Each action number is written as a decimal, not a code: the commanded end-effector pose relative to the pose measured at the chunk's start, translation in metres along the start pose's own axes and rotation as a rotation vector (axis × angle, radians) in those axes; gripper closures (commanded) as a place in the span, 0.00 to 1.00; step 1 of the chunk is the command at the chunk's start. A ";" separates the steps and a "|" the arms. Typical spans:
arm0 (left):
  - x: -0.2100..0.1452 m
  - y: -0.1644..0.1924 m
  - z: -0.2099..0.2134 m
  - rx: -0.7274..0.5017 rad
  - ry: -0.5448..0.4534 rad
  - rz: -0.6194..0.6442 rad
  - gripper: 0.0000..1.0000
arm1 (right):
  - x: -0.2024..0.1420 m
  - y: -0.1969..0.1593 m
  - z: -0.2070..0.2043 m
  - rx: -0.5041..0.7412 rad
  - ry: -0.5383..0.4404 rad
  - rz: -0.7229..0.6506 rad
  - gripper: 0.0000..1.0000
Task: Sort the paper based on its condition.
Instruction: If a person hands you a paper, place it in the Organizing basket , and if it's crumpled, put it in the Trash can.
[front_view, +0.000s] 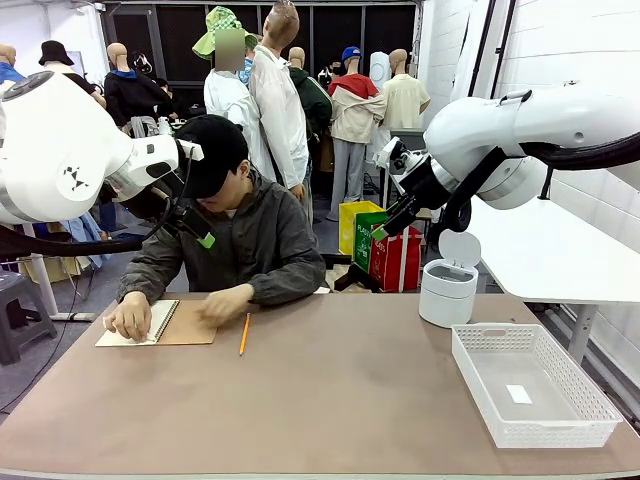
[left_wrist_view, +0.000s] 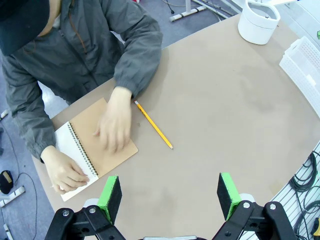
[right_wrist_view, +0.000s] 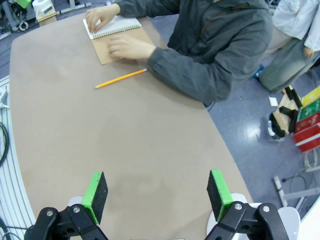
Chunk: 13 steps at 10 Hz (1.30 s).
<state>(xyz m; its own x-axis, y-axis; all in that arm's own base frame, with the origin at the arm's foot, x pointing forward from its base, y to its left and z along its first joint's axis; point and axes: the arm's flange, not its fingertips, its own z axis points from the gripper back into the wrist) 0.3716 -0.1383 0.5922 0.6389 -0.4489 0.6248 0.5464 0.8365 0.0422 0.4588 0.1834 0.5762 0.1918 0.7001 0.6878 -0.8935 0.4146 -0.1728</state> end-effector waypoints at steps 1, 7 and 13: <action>0.001 0.001 0.001 0.000 -0.003 0.002 0.00 | 0.001 0.000 0.001 -0.001 0.000 -0.008 0.00; 0.001 0.001 0.001 0.000 -0.003 0.002 0.00 | 0.001 0.000 0.001 -0.001 0.000 -0.008 0.00; 0.001 0.001 0.001 0.000 -0.003 0.002 0.00 | 0.001 0.000 0.001 -0.001 0.000 -0.008 0.00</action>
<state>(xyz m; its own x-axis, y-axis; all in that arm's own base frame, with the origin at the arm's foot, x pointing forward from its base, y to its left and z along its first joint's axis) 0.3716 -0.1383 0.5922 0.6389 -0.4489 0.6248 0.5464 0.8365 0.0422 0.4588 0.1834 0.5762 0.1918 0.7001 0.6878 -0.8935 0.4146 -0.1727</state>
